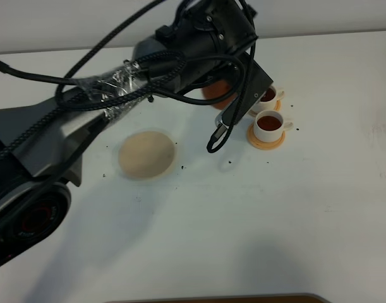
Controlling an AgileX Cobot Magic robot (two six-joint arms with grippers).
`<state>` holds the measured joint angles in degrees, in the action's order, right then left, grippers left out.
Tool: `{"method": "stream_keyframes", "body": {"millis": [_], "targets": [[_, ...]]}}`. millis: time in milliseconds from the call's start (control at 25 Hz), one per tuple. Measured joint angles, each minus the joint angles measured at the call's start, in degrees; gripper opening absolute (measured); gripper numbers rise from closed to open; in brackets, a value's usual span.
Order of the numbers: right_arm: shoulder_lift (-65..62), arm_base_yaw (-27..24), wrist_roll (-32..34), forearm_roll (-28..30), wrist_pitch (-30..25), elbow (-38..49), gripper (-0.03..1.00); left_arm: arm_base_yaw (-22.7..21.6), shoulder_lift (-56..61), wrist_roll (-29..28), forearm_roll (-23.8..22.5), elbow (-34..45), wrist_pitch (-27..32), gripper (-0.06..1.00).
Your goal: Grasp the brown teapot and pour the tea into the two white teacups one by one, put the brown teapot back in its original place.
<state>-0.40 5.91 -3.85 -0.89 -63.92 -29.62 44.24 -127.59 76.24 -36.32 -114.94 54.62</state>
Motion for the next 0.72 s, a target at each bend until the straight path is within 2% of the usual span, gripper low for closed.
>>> {"method": "stream_keyframes", "body": {"millis": [160, 240, 400, 600, 720], "targets": [[0.0, 0.0, 0.0, 0.0, 0.0, 0.0, 0.36, 0.0, 1.0, -9.3, 1.9, 0.0, 9.0, 0.14], [0.0, 0.0, 0.0, 0.0, 0.0, 0.0, 0.36, 0.0, 1.0, -14.3, 5.0, 0.0, 11.2, 0.14], [0.0, 0.0, 0.0, 0.0, 0.0, 0.0, 0.36, 0.0, 0.9, -26.7, 9.9, 0.0, 12.4, 0.14], [0.0, 0.0, 0.0, 0.0, 0.0, 0.0, 0.36, -0.7, 0.9, -45.4, 10.4, 0.0, 12.6, 0.14], [0.0, 0.0, 0.0, 0.0, 0.0, 0.0, 0.36, -2.6, 1.0, -55.7, 12.4, 0.0, 12.6, 0.14]]}}
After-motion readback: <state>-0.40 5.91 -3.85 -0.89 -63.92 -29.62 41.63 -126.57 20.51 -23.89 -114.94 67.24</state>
